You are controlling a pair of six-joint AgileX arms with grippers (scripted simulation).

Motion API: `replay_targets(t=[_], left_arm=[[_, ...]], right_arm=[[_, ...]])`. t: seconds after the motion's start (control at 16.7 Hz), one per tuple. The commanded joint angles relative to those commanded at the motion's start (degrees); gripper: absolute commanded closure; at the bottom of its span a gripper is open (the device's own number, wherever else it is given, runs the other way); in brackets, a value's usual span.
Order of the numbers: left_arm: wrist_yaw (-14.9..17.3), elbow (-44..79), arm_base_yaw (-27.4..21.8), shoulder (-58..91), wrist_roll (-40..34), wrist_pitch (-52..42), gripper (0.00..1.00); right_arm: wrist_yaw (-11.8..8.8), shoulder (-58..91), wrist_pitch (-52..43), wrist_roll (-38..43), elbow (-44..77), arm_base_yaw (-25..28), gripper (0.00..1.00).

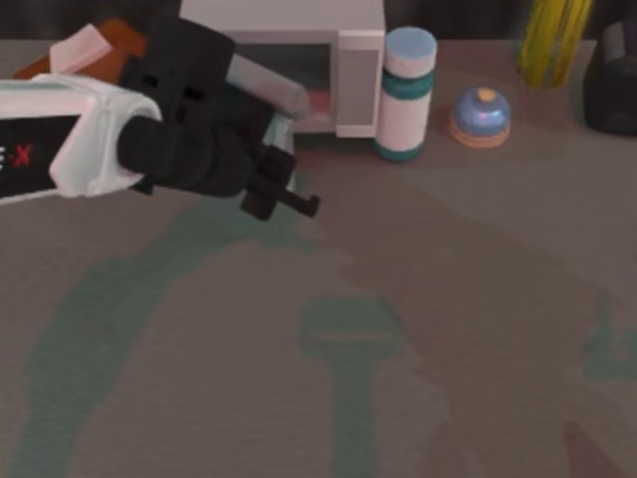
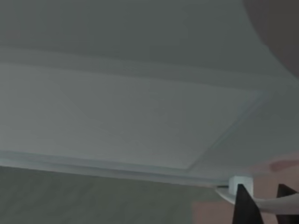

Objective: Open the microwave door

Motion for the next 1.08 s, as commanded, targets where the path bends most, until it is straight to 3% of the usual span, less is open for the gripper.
replay_targets(t=[0.36, 1.08], left_arm=[[2.29, -0.97, 1.7, -0.95, 3.38, -0.38, 1.0], [2.3, -0.98, 1.71, -0.95, 3.4, -0.38, 1.0]], right_arm=[[0.0, 0.0, 0.0, 0.0, 0.0, 0.0, 0.0], [0.0, 0.0, 0.0, 0.0, 0.0, 0.0, 0.0]])
